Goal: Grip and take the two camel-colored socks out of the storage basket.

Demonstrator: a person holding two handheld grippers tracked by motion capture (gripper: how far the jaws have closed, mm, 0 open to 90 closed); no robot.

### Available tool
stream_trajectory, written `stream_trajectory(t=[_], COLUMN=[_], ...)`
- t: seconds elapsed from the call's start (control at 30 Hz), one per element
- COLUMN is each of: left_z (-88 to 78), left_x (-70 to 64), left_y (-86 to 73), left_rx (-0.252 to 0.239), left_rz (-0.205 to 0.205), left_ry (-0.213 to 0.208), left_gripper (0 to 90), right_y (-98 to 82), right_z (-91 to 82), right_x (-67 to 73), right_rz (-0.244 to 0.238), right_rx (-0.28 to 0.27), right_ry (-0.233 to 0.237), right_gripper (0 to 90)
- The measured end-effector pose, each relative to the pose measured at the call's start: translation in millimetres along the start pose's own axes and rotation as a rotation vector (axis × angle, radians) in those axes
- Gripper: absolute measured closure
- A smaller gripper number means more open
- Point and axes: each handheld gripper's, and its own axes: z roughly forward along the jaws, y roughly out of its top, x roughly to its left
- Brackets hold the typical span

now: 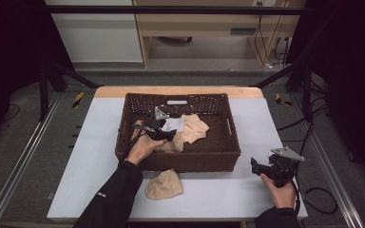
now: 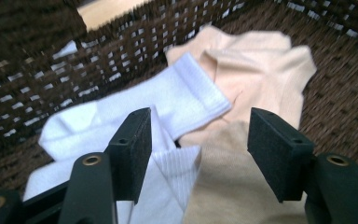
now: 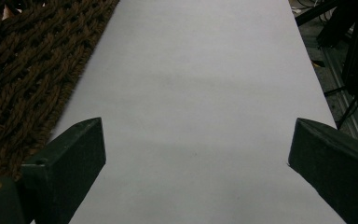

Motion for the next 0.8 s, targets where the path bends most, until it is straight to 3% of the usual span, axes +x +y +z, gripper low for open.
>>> stream_trajectory(t=[0.2, 0.53, 0.8], left_z=[4.7, 9.0, 8.5], left_x=[-1.7, -3.9, -6.9], left_y=[-1.7, -4.0, -3.4], left_rx=[0.024, 0.065, 0.102], left_rz=[-0.021, -0.007, 0.027], left_ry=[-0.014, -0.04, -0.061], left_gripper=[39.1, 35.4, 61.8], right_y=[0.2, -0.1, -0.1], right_z=[-0.3, 0.0, 0.4], right_x=[-0.2, 0.0, 0.3], right_rz=[0.001, -0.002, 0.001], right_rx=[-0.001, 0.002, 0.005], right_ry=[0.002, 0.0, 0.002], right_gripper=[4.1, 4.1, 4.2])
